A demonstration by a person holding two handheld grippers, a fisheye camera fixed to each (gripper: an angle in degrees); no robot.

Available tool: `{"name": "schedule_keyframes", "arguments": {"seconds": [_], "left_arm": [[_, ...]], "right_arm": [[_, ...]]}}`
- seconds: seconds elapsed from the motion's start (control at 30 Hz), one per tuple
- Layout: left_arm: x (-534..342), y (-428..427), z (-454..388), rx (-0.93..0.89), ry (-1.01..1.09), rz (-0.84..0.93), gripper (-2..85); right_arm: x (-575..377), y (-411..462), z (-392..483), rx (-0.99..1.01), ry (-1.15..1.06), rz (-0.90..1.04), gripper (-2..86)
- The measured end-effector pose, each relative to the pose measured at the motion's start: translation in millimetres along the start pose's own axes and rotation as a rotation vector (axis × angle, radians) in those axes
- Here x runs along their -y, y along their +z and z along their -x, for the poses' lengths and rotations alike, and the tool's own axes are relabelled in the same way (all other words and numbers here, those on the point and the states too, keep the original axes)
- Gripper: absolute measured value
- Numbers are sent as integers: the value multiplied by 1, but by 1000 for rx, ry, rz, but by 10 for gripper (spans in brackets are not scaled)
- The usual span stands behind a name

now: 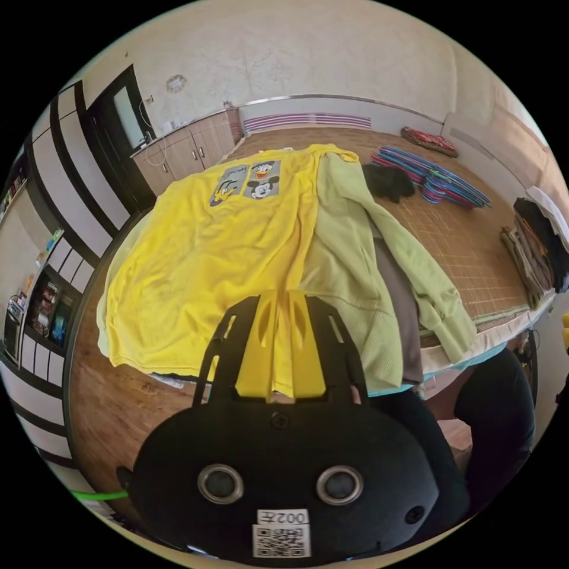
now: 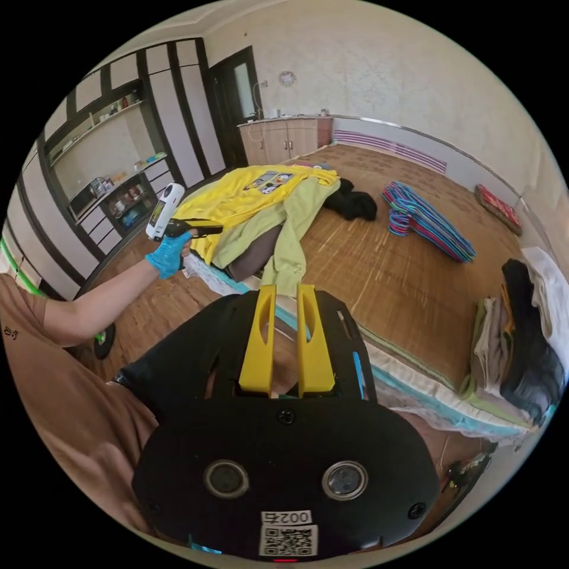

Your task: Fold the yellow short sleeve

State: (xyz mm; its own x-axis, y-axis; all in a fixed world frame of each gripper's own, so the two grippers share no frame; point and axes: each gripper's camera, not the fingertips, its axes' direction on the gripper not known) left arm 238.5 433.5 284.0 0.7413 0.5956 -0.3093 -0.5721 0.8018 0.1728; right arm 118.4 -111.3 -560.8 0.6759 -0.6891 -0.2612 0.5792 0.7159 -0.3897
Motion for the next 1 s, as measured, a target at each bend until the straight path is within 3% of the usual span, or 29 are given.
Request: {"name": "schedule_keyframes", "arguments": {"seconds": [0.33, 0.43, 0.57, 0.87, 1.0], "left_arm": [[2, -92, 23, -73, 14, -142, -9], [2, -134, 27, -247, 56, -248, -9], [14, -175, 9, -147, 163, -261, -10], [14, -204, 14, -267, 244, -273, -9], [17, -234, 10, -274, 300, -306, -9]], "right_arm": [[88, 46, 23, 114, -380, -45, 90], [113, 67, 16, 140, -385, -96, 113], [147, 110, -12, 234, -235, -121, 136], [171, 179, -70, 477, 208, -276, 168], [183, 210, -79, 511, 316, -236, 185]]}}
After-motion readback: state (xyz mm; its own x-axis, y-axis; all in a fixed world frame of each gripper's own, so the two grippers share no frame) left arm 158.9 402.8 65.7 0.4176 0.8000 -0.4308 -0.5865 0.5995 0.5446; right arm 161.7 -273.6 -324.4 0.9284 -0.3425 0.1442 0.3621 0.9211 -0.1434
